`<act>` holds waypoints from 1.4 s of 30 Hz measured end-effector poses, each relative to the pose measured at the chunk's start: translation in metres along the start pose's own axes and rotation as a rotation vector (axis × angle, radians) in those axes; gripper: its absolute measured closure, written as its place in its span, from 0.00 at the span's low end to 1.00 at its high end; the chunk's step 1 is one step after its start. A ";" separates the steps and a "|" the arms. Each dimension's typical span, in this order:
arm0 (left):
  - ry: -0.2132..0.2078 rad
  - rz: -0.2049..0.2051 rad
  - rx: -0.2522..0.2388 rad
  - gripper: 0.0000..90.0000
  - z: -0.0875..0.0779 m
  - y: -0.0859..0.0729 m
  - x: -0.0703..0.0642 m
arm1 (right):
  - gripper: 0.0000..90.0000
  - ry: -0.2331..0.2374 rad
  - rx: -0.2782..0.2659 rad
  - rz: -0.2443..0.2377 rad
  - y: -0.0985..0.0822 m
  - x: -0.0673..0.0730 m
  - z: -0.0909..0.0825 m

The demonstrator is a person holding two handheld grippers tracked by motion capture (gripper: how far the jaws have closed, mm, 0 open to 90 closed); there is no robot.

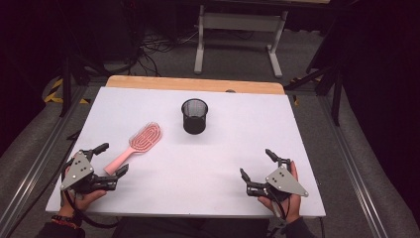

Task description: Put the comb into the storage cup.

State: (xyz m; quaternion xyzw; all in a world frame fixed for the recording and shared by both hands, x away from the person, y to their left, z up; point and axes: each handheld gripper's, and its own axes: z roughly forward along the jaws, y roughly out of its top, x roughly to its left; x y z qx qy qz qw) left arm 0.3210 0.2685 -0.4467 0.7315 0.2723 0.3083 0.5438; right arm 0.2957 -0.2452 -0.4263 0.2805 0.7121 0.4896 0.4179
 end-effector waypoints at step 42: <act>-0.085 -0.153 0.730 0.11 0.080 0.025 0.060 | 0.08 0.027 0.093 0.017 -0.011 -0.001 0.016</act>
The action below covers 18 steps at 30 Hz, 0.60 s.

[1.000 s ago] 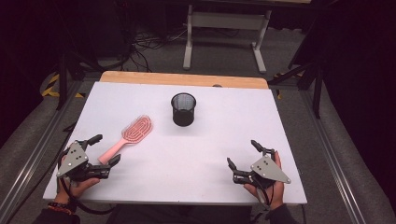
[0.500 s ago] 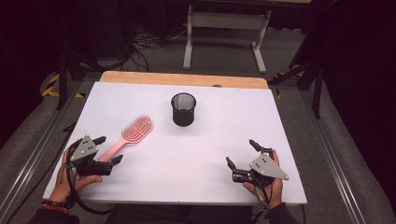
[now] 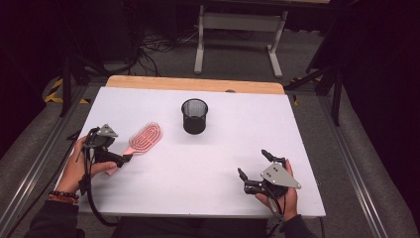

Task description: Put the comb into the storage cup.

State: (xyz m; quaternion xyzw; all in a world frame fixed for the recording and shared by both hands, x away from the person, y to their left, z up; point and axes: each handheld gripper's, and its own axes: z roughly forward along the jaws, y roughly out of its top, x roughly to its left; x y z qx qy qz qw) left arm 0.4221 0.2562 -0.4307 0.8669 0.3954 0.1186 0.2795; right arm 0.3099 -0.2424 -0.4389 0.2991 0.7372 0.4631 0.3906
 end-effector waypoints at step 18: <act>0.002 -0.030 0.239 0.22 0.038 0.022 0.013 | 0.12 -0.009 0.033 0.012 -0.004 -0.001 0.004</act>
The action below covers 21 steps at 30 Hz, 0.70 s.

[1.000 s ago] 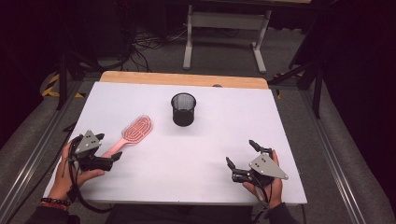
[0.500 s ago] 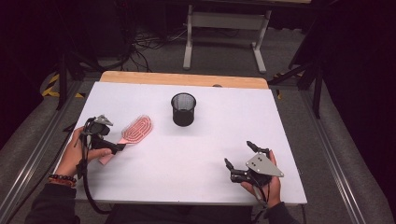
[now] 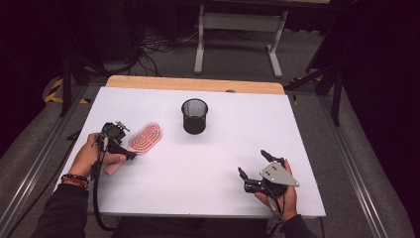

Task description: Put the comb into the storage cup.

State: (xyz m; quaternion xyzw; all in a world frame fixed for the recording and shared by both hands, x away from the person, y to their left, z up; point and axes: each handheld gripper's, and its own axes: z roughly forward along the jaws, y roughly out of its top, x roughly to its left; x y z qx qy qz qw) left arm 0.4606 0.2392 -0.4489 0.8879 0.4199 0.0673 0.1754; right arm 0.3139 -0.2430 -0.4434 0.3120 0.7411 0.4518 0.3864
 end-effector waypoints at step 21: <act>-0.007 0.049 0.048 0.74 -0.004 0.014 -0.008 | 0.11 0.044 0.056 -0.056 -0.002 0.006 0.005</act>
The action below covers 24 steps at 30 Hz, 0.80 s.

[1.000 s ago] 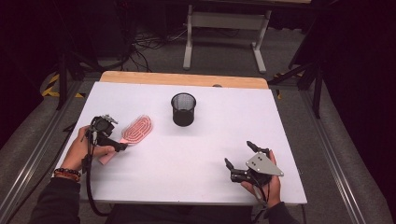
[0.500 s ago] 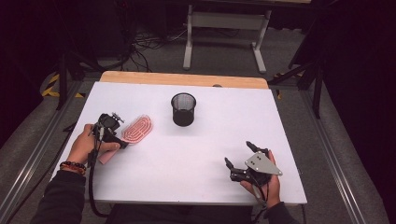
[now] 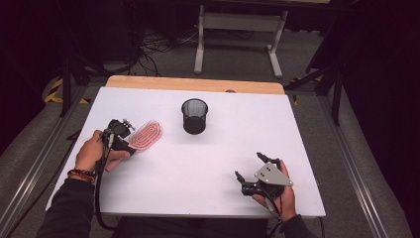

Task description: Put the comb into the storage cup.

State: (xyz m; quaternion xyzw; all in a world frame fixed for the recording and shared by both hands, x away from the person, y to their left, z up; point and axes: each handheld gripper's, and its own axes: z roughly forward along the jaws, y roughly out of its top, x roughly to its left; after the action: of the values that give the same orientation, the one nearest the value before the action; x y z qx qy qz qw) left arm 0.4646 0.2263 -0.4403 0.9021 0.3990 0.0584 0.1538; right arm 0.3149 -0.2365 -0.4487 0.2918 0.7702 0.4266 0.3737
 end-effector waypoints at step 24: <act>0.214 0.006 -0.370 0.77 -0.026 -0.035 -0.024 | 0.11 -0.002 -0.002 -0.003 0.001 -0.001 -0.003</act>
State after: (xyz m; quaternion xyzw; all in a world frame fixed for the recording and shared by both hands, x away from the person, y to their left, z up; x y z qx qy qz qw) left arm 0.4177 0.2363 -0.4265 0.8482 0.3930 0.2265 0.2734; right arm 0.3136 -0.2380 -0.4462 0.2906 0.7699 0.4264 0.3755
